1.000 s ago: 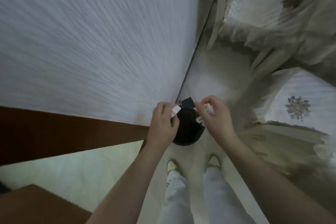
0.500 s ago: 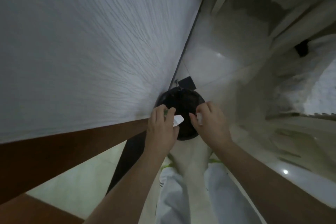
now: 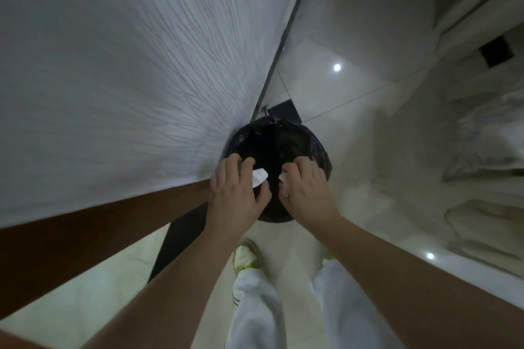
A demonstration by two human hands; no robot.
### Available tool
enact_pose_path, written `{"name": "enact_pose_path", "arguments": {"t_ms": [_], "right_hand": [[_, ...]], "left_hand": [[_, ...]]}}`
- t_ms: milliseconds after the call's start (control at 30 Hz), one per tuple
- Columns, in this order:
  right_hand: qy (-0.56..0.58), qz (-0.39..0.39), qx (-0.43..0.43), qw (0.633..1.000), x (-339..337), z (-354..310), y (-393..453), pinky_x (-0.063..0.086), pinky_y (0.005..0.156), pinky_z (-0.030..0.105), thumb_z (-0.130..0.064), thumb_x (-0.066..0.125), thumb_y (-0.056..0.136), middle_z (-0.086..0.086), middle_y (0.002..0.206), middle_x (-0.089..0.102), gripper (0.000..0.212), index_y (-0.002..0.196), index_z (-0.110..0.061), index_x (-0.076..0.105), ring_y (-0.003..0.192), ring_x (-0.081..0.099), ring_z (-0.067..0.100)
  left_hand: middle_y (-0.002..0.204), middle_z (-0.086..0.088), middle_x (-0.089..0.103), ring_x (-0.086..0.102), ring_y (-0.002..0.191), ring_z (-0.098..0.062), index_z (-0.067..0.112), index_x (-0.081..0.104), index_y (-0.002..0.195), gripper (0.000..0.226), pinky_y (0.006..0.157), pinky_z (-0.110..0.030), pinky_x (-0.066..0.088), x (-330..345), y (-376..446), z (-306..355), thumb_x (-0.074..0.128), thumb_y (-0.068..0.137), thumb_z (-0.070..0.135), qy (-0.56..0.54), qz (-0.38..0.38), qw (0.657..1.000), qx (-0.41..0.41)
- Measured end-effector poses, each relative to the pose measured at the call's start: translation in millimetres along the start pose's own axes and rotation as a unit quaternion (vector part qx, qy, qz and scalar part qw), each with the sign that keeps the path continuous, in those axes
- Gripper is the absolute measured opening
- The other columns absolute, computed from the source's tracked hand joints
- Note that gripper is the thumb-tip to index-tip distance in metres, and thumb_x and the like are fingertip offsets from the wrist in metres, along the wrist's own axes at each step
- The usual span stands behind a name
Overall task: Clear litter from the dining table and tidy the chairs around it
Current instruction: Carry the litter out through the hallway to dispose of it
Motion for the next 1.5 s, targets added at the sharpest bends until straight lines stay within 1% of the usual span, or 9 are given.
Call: {"name": "enact_pose_path", "arguments": {"t_ms": [100,200,300,433,633,800,1100,1267,1500], "right_hand": [[0.017,-0.060,-0.002,0.998,18,2,2,0.049,0.084,0.042,-0.023,0.065,0.079,0.014,0.116,0.055,0.043,0.120,-0.012,0.056,0.100,0.056,0.032],[0.018,-0.119,-0.019,0.993,28,3,0,0.035,0.106,0.046,-0.030,0.072,0.075,0.018,0.142,0.042,0.074,0.140,-0.015,0.042,0.130,0.042,0.033],[-0.006,-0.147,-0.032,0.989,29,8,-3,0.019,0.115,0.045,-0.034,0.070,0.076,0.016,0.155,0.025,0.086,0.149,-0.019,0.028,0.141,0.027,0.032],[-0.046,-0.159,-0.041,0.985,27,13,-12,0.015,0.117,0.045,-0.037,0.059,0.082,0.013,0.159,0.014,0.084,0.153,-0.023,0.016,0.144,0.018,0.031],[-0.073,-0.133,-0.024,0.988,10,13,-21,0.012,0.118,0.044,-0.031,0.055,0.086,0.012,0.158,0.018,0.076,0.152,-0.020,0.020,0.144,0.020,0.029],[-0.081,-0.121,-0.002,0.989,-22,6,-33,0.013,0.118,0.046,-0.034,0.044,0.091,0.008,0.158,0.023,0.067,0.152,-0.018,0.022,0.145,0.020,0.025],[-0.042,-0.065,0.060,0.995,-146,-31,-86,0.026,0.113,0.049,-0.037,0.038,0.097,0.008,0.155,0.031,0.056,0.149,-0.016,0.033,0.143,0.028,0.027],[-0.050,-0.086,0.059,0.993,-222,-50,-113,0.024,0.114,0.048,-0.039,0.027,0.098,0.008,0.156,0.027,0.056,0.150,-0.017,0.028,0.143,0.025,0.027],[-0.067,-0.040,0.087,0.993,-348,-53,-126,0.020,0.115,0.047,-0.043,0.025,0.098,0.011,0.154,0.032,0.059,0.149,-0.015,0.031,0.142,0.027,0.029]], "left_hand": [[0.128,-0.016,0.047,0.045,0.116,-0.030,0.013,0.048,0.124,0.051,0.092,-0.043,0.042,8,5,-4,0.051,0.086,0.046,-0.002,-0.014,1.000,-0.012],[0.141,-0.016,0.038,0.039,0.128,-0.030,0.014,0.043,0.133,0.057,0.100,-0.045,0.040,14,10,-4,0.049,0.087,0.048,-0.019,-0.029,0.999,-0.007],[0.154,-0.014,0.024,0.026,0.141,-0.028,0.017,0.036,0.143,0.062,0.107,-0.045,0.032,19,11,-1,0.044,0.090,0.048,-0.024,-0.048,0.998,0.012],[0.158,-0.012,0.018,0.016,0.146,-0.026,0.018,0.029,0.149,0.063,0.111,-0.046,0.028,18,11,6,0.040,0.094,0.047,0.013,-0.055,0.997,0.048],[0.161,-0.008,0.010,0.007,0.148,-0.024,0.023,0.016,0.153,0.064,0.115,-0.048,0.021,17,2,15,0.032,0.096,0.049,0.055,-0.079,0.993,0.064],[0.161,-0.006,0.012,0.007,0.148,-0.024,0.026,0.017,0.153,0.063,0.116,-0.050,0.016,-9,-14,21,0.032,0.096,0.050,0.075,-0.092,0.991,0.055],[0.156,-0.010,0.029,0.021,0.145,-0.027,0.023,0.029,0.150,0.061,0.115,-0.054,0.016,-118,-52,38,0.029,0.095,0.051,0.099,-0.111,0.987,0.051],[0.157,-0.009,0.026,0.017,0.146,-0.027,0.022,0.023,0.152,0.058,0.116,-0.050,0.017,-195,-74,79,0.027,0.099,0.046,0.068,-0.107,0.989,0.075],[0.157,-0.009,0.027,0.019,0.145,-0.028,0.023,0.026,0.151,0.056,0.115,-0.046,0.013,-295,-105,133,0.018,0.101,0.048,0.038,-0.098,0.989,0.107]]}}
Point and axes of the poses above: each hand's wrist, its own y-axis towards the middle knuckle, its own x-axis out of the palm, z = x × y, the point moved 10 cm from there along y, towards the middle knuckle
